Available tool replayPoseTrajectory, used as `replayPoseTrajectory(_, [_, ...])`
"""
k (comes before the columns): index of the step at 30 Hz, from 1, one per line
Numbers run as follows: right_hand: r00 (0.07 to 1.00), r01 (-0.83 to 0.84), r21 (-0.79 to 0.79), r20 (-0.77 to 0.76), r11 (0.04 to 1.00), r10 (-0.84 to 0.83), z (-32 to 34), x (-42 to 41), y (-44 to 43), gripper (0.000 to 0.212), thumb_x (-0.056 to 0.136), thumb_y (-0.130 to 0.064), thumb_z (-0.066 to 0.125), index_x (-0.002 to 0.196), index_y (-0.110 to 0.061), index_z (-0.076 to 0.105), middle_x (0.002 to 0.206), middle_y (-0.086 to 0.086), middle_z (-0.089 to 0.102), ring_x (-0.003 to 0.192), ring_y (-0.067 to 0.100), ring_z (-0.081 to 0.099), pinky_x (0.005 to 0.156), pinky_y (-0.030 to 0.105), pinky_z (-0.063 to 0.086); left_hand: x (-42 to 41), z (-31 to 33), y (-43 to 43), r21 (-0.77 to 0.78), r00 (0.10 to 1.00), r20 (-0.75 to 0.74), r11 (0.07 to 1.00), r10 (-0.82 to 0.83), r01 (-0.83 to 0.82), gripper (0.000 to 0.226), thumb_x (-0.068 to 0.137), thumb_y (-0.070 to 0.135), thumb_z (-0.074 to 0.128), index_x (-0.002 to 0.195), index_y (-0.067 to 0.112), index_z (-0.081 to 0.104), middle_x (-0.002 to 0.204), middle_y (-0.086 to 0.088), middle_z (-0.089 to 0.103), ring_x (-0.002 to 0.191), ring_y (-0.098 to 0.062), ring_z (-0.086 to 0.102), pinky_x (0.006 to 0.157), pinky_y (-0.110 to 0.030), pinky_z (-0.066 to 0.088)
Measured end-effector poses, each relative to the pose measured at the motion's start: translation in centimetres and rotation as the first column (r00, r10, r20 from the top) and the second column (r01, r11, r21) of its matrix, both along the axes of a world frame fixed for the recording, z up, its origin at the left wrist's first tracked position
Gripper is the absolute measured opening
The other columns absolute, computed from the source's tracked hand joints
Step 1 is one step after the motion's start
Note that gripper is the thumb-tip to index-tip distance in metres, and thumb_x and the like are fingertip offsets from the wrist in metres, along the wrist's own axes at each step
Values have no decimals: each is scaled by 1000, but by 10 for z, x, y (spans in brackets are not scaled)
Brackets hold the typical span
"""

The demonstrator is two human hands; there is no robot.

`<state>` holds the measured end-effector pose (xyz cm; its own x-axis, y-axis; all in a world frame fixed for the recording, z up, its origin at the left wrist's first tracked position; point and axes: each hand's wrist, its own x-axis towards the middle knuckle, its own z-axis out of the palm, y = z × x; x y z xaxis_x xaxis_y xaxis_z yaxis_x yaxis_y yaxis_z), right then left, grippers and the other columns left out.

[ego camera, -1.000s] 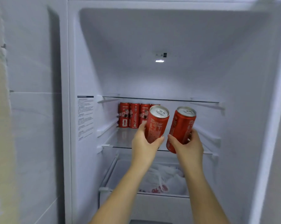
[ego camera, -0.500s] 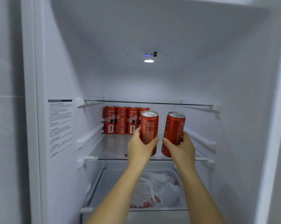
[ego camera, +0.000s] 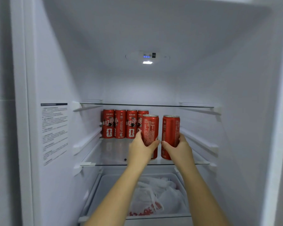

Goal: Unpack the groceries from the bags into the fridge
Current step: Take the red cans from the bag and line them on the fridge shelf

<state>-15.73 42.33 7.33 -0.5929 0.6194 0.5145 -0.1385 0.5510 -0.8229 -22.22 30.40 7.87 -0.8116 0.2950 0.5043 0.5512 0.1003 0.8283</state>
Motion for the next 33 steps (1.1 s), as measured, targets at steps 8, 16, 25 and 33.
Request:
replayPoseTrajectory(8, [989,-9,99,147,995,-6,-1,-6,16,47,80,-14,75,122,-22,53,99,-6,65,83,7,61,59,9,40,-14,4,-5,-195,1000,-12,981,0,-3,67,81,23,76,138,19,39,124,2,61,112,-16,60,89,-26,47])
replayPoseTrajectory(16, [930,134,140,324,981,-173,13,-58,43,53,82,-25,75,124,-10,46,120,7,63,105,25,62,72,27,40,-67,19,44,-400,992,-83,908,99,-124,58,80,36,76,127,18,47,122,-3,62,113,-24,60,94,-42,51])
replayPoseTrajectory(25, [864,105,265,454,958,-220,27,-126,91,54,70,-40,81,117,-25,58,110,-1,69,97,21,66,85,39,55,-125,36,81,-632,920,-350,680,178,-372,60,83,54,67,121,12,48,116,-6,63,106,-25,62,77,-34,46])
replayPoseTrajectory(33, [931,85,174,337,981,-140,14,-130,101,47,81,-26,72,124,-16,55,115,4,67,101,21,63,78,29,49,-139,21,87,-578,843,-515,664,153,-474,46,88,60,55,100,15,60,100,-5,67,94,-27,65,72,-33,46])
